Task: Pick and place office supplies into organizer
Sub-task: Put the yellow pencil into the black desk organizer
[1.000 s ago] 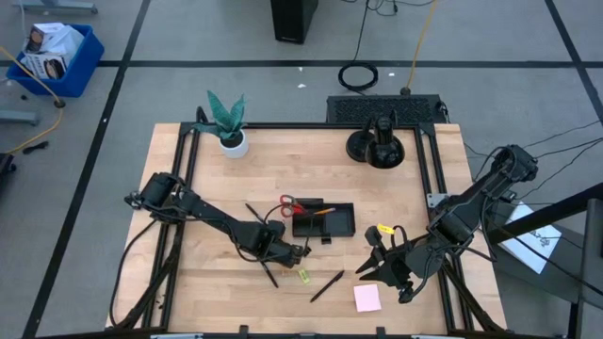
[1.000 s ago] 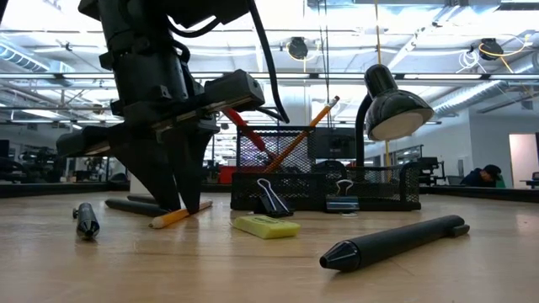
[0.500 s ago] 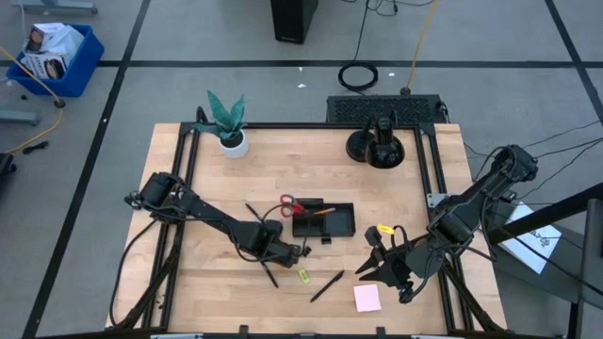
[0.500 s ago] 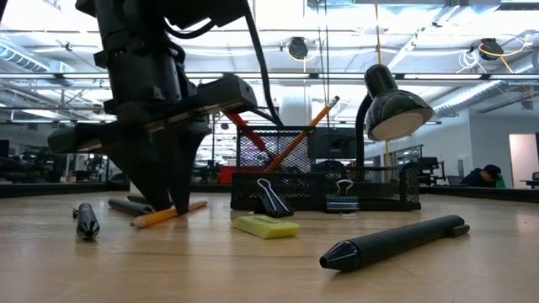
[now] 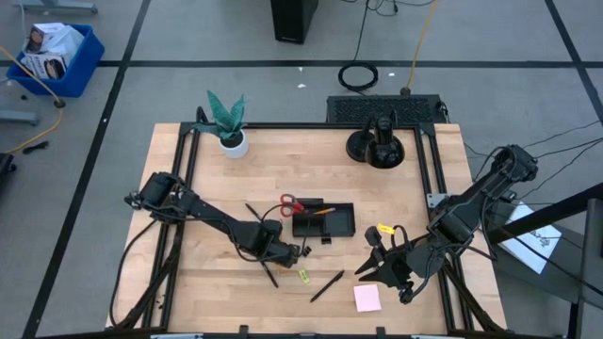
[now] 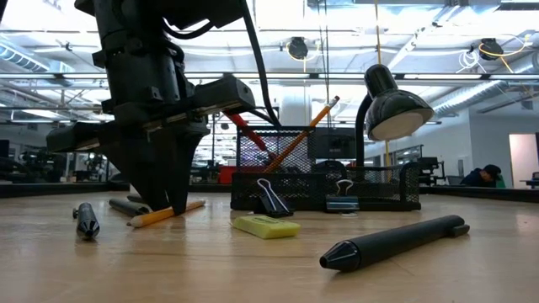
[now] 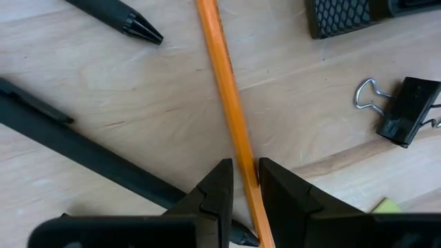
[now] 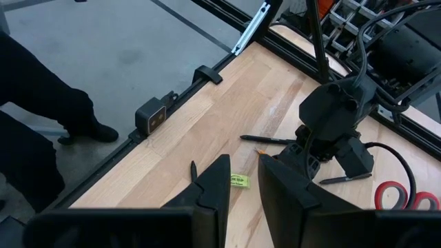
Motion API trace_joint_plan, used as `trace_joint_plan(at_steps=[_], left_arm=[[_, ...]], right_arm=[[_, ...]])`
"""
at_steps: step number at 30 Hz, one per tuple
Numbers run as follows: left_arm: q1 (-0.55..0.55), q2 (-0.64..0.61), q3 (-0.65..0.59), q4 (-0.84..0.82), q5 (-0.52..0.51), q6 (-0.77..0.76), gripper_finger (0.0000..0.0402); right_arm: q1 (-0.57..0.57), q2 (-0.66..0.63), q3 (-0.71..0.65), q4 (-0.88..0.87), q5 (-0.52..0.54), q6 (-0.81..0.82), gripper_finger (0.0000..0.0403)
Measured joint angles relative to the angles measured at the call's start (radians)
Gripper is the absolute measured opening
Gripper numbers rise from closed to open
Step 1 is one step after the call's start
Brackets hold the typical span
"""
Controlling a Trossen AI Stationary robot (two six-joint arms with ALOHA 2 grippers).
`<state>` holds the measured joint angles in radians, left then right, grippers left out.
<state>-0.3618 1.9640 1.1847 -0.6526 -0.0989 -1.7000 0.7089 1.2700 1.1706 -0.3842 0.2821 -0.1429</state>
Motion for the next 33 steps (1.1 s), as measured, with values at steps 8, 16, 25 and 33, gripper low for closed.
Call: trace_joint_plan(at_steps=[8,16,25,33], left_arm=[[0.002,0.000,0.000,0.001,-0.002,0.005,0.0068],[0.003,-0.001,0.000,0.014,-0.015,0.023,0.0011],[0.003,0.000,-0.001,0.024,-0.033,0.027,0.0023],[0.003,-0.017,-0.003,0.041,-0.074,0.043,0.0022]], right_arm=[[0.000,0.000,0.000,0.002,0.000,-0.002,0.0070],[0.000,0.000,0.000,0.005,0.000,-0.003,0.0070],[0.000,0.000,0.000,0.007,0.000,-0.003,0.0070],[0.000,0.000,0.000,0.007,0.000,-0.003,0.0070]])
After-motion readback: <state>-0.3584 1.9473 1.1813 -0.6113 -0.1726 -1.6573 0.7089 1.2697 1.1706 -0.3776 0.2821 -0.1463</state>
